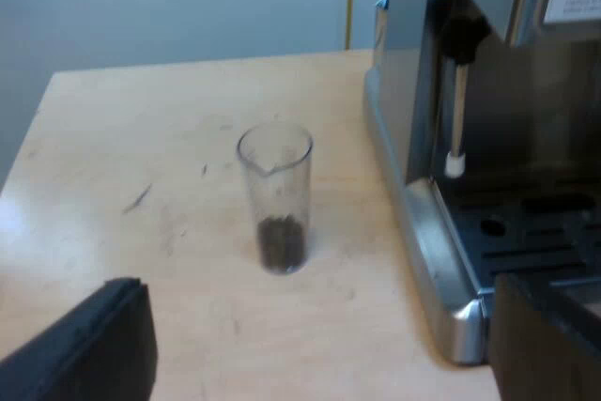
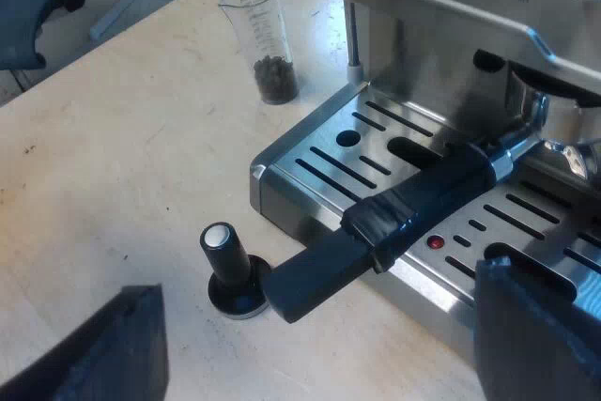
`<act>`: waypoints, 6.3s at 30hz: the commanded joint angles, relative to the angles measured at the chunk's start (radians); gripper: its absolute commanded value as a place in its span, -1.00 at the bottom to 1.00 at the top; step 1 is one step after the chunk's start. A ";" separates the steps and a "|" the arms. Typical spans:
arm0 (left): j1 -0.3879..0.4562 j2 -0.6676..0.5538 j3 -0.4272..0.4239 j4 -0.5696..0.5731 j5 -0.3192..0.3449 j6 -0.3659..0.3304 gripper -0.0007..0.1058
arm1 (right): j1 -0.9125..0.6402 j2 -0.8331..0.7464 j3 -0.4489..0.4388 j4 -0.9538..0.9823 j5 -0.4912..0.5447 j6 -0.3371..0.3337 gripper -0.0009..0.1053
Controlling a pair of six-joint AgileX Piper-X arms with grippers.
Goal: Pour the beans into the coffee machine
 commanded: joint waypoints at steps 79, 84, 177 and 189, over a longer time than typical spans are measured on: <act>0.000 1.556 0.117 -1.765 0.038 -0.015 0.58 | 0.003 -0.003 -0.010 -0.065 -0.003 -0.009 0.31; 0.000 1.579 0.074 -1.743 0.028 -0.015 0.58 | 0.003 -0.003 -0.010 -0.065 -0.003 -0.009 0.31; -0.013 0.309 -0.241 -0.353 0.070 -0.006 -0.39 | 0.003 -0.180 0.004 -0.429 0.163 0.094 0.31; -0.090 0.405 -0.304 -0.353 0.072 0.015 -0.39 | 0.003 -0.204 0.004 -0.515 0.262 0.094 0.31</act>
